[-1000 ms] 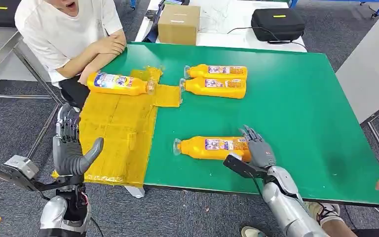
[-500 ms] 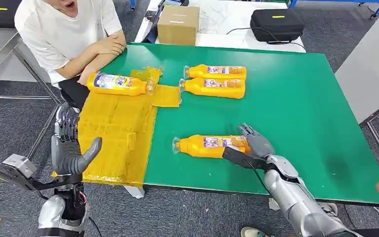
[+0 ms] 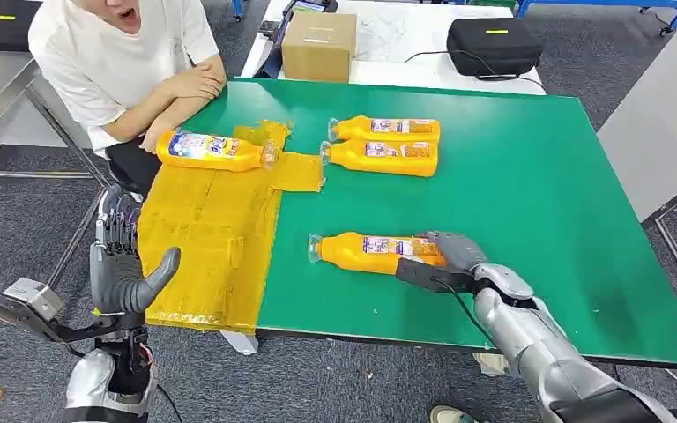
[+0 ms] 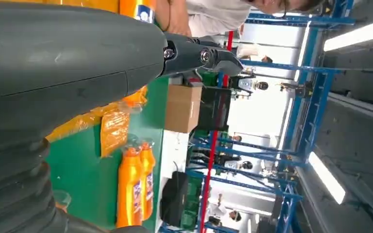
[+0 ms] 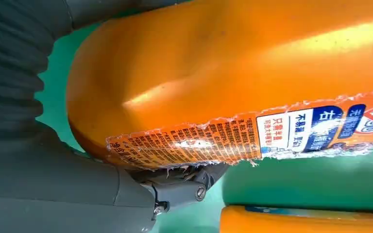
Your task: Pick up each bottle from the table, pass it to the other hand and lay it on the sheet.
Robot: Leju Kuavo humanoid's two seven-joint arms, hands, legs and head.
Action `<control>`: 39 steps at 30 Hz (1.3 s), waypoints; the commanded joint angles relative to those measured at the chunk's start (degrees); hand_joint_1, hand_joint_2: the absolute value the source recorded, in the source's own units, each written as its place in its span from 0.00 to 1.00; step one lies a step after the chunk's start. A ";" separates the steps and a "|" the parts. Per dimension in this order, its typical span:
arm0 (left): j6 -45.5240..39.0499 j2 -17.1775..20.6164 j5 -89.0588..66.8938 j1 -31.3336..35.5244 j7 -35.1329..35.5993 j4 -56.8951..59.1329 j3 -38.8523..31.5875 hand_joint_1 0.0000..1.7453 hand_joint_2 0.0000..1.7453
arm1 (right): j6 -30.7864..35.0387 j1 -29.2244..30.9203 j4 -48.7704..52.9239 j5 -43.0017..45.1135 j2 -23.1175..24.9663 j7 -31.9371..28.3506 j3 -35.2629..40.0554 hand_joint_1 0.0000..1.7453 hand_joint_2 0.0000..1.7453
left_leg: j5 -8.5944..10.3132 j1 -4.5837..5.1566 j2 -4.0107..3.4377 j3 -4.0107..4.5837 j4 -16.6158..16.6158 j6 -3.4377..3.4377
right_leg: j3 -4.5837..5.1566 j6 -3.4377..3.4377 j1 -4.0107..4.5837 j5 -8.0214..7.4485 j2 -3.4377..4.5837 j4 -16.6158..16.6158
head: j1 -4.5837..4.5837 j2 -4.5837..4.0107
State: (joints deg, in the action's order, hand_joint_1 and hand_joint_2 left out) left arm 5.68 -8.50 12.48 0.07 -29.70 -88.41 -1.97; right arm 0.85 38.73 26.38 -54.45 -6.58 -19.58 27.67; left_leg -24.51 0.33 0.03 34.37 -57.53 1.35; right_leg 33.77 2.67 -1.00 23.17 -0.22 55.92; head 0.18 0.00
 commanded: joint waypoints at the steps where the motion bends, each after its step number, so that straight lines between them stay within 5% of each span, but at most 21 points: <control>1: 0.48 1.13 -0.72 -0.43 -1.58 2.27 -1.20 0.00 1.00 | -3.49 -1.05 -3.77 3.74 -0.15 -3.34 3.59 1.00 1.00 | -0.11 -0.12 0.04 -0.28 0.08 -0.13 | -0.32 -0.14 0.12 0.10 -0.03 -0.14 | 0.00 0.00; 12: 6.27 0.46 -2.96 -7.85 -0.54 0.18 0.37 0.00 1.00 | -4.97 -13.00 9.32 20.06 2.37 -9.94 -3.04 1.00 1.00 | -0.14 -0.17 0.01 -0.38 0.16 -0.17 | -0.38 -0.17 0.17 0.09 -0.01 -0.23 | 0.02 0.00; 18: 8.43 -0.23 0.00 -8.01 2.58 1.06 0.95 0.00 1.00 | -6.30 -14.72 12.82 23.65 2.47 -10.58 -4.40 1.00 1.00 | -0.12 -0.09 0.07 -0.18 0.05 -0.12 | -0.17 -0.12 0.09 0.10 -0.07 -0.08 | 0.02 0.00; 26: 7.94 -3.60 5.74 -12.41 2.29 0.72 6.70 0.00 1.00 | -2.16 -28.50 37.02 38.57 10.77 -13.25 -14.22 1.00 1.00 | -0.14 -0.05 0.09 0.12 0.03 -0.11 | 0.07 -0.10 0.05 0.10 0.03 -0.01 | 0.00 0.00; 39: 11.74 -1.38 0.33 -10.77 1.31 4.10 15.44 0.00 1.00 | -6.00 -28.11 37.74 36.61 12.79 -15.14 -6.28 1.00 1.00 | -0.14 -0.04 0.09 0.23 0.05 -0.12 | 0.21 -0.10 0.03 0.12 0.03 -0.02 | 0.00 0.00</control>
State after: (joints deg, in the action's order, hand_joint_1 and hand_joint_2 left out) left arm 16.09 -11.54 14.62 -12.99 -27.54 -89.26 6.58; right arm -2.76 9.19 63.15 -16.02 4.57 -35.04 16.22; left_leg -24.59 0.32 0.17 34.72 -57.50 1.31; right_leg 34.08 2.67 -1.00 23.25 -0.25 55.90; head 0.17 0.00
